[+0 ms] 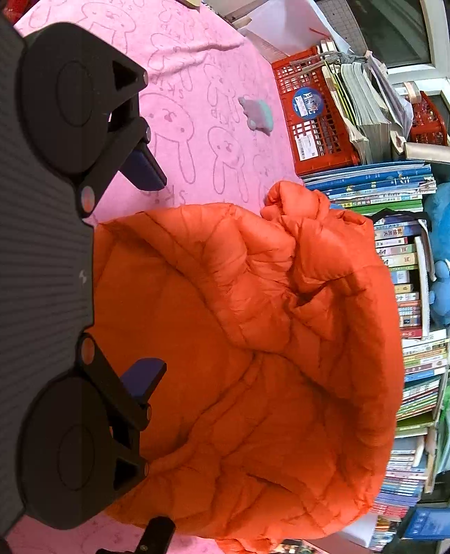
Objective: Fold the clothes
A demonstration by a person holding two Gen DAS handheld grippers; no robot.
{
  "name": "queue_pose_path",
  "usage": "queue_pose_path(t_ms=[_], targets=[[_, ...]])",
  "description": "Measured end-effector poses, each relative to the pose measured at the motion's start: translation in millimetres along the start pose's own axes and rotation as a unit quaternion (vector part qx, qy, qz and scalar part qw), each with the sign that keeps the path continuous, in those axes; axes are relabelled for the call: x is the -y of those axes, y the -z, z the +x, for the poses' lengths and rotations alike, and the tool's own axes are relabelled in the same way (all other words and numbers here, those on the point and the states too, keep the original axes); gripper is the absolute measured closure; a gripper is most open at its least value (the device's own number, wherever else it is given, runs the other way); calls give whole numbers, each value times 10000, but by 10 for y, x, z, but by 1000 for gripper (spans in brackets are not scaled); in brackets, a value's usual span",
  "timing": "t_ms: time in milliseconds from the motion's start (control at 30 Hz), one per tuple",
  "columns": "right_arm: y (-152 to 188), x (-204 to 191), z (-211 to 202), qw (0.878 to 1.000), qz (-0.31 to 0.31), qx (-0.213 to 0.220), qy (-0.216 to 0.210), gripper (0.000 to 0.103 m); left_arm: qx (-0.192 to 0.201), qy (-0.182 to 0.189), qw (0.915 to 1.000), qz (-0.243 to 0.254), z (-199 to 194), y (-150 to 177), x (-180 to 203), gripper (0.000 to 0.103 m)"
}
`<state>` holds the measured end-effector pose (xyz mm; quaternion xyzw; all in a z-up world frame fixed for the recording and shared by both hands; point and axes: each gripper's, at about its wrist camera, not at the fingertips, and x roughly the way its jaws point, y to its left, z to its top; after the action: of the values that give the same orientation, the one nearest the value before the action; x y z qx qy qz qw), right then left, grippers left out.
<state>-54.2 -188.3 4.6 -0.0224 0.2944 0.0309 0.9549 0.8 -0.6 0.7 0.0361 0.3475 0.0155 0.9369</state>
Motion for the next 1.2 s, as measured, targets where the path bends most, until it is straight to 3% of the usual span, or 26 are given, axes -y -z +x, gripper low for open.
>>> queue_pose_path(t_ms=[233, 333, 600, 767, 900, 1200], targets=[[25, 25, 32, 9999, 84, 79, -20, 0, 468, 142, 9988, 92, 34, -239, 116, 0], [-24, 55, 29, 9994, 56, 302, -163, 0, 669, 203, 9975, 131, 48, -341, 166, 0], [-289, 61, 153, 9874, -198, 1567, 137, 0, 1135, 378, 9928, 106, 140, -609, 263, 0], [-325, 37, 390, 9844, -36, 1727, 331, 0, 1108, 467, 9927, -100, 342, -558, 264, 0], [-240, -14, 496, 9817, -56, 1859, 403, 0, 1170, 208, 9928, -113, 408, -494, 290, 0], [-172, -47, 574, 9840, -100, 1713, 489, 0, 1002, 163, 9948, 79, 529, -373, 354, 0]])
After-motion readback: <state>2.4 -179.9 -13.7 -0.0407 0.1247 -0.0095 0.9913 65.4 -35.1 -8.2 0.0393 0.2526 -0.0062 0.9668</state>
